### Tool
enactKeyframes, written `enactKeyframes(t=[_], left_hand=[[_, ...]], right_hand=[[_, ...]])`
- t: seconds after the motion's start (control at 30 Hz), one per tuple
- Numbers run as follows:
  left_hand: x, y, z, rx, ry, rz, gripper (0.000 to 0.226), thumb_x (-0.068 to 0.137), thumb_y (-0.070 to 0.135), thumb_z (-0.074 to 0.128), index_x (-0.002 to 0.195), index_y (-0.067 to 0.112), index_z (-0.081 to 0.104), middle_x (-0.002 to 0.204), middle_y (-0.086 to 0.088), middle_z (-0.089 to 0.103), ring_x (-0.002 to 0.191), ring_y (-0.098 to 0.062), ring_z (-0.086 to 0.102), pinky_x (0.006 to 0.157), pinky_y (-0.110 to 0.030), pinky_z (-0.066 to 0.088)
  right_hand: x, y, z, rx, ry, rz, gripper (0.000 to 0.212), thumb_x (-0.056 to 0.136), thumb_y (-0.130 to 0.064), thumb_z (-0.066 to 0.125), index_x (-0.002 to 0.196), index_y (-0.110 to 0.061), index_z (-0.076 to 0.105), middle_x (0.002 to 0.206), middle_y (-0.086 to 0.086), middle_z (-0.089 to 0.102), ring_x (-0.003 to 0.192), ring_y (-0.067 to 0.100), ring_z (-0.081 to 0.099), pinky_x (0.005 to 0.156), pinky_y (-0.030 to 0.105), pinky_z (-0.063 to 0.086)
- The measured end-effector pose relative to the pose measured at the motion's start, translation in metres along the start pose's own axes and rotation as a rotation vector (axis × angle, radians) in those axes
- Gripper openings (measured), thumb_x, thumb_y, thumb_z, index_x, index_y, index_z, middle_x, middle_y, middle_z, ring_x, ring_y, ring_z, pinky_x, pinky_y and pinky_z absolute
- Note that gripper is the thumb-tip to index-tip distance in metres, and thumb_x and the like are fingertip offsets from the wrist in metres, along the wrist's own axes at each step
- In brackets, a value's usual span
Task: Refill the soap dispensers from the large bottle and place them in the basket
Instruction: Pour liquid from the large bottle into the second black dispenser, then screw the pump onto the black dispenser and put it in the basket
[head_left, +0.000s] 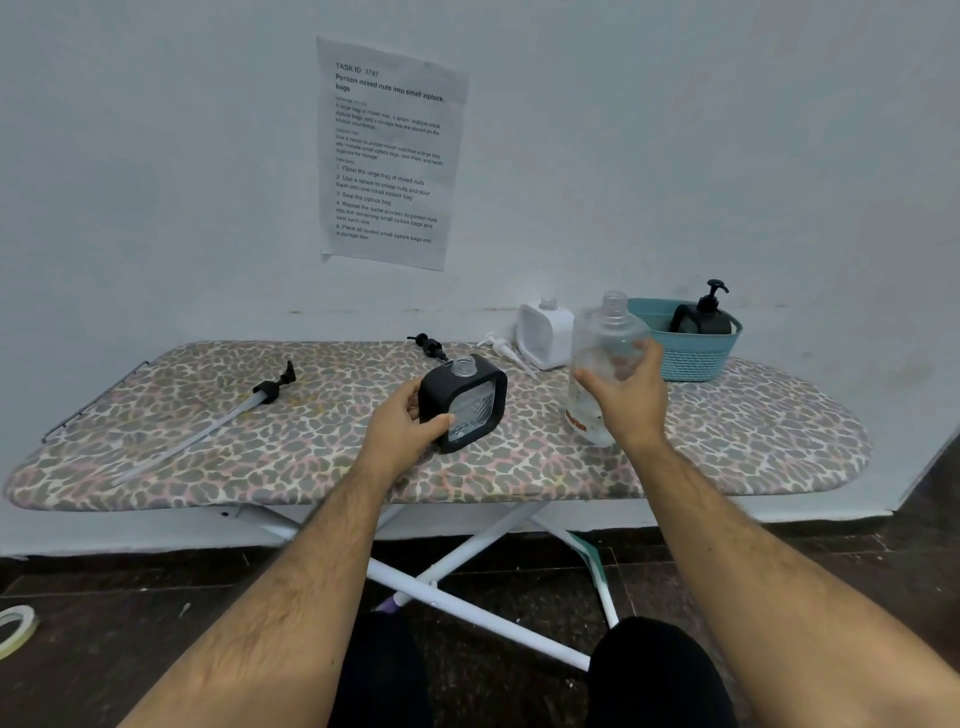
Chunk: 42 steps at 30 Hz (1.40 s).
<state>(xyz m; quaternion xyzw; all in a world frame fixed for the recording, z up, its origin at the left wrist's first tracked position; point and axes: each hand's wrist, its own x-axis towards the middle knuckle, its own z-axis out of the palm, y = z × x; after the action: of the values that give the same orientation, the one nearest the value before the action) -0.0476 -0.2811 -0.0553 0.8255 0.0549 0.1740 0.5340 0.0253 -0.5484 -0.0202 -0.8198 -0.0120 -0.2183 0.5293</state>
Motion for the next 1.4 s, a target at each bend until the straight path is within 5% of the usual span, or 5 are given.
enactKeyframes(t=[0.47,0.7,0.87,1.23,1.4], left_hand=[[-0.001,0.002,0.002,0.030,0.011,-0.015,0.060,0.081,0.021,0.076,0.135,0.016,0.050,0.126,0.000,0.062,0.113,-0.016,0.061,0.086,-0.023,0.051],[-0.005,0.006,0.005,0.046,0.012,-0.025,0.059,0.084,0.019,0.073,0.136,0.017,0.047,0.127,-0.001,0.062,0.111,-0.016,0.061,0.077,-0.019,0.049],[-0.008,0.011,0.009,0.047,0.026,-0.027,0.057,0.085,0.018,0.072,0.136,0.017,0.046,0.124,0.001,0.062,0.109,-0.014,0.061,0.083,-0.023,0.050],[0.001,0.003,-0.013,-0.014,0.007,-0.044,0.056,0.086,0.011,0.070,0.136,0.018,0.046,0.126,0.000,0.058,0.115,-0.016,0.057,0.083,-0.022,0.053],[0.006,-0.006,-0.031,-0.112,0.031,-0.064,0.058,0.085,0.005,0.070,0.137,0.016,0.047,0.122,0.002,0.059,0.114,-0.015,0.057,0.074,-0.012,0.050]], right_hand=[[0.010,0.008,-0.010,-0.041,-0.086,0.070,0.089,0.075,-0.037,0.083,0.144,-0.013,0.032,0.138,0.008,0.051,0.122,0.026,0.052,0.091,0.032,0.041],[-0.008,-0.022,-0.007,-0.210,0.364,-0.307,0.069,0.081,-0.041,0.069,0.137,-0.010,0.043,0.137,0.012,0.046,0.128,0.029,0.040,0.104,0.046,0.034],[-0.022,-0.046,0.012,-0.170,0.155,-0.528,0.038,0.085,-0.028,0.067,0.118,-0.012,0.058,0.114,0.003,0.058,0.105,0.017,0.050,0.095,0.045,0.043],[-0.018,-0.045,0.059,-0.162,-0.113,-0.434,0.014,0.090,-0.025,0.063,0.101,-0.018,0.067,0.096,-0.009,0.064,0.094,0.011,0.057,0.088,0.042,0.049],[0.004,-0.047,0.082,-0.114,-0.193,-0.273,0.011,0.094,-0.023,0.061,0.099,-0.017,0.068,0.091,-0.010,0.065,0.084,0.006,0.058,0.070,0.016,0.040]])
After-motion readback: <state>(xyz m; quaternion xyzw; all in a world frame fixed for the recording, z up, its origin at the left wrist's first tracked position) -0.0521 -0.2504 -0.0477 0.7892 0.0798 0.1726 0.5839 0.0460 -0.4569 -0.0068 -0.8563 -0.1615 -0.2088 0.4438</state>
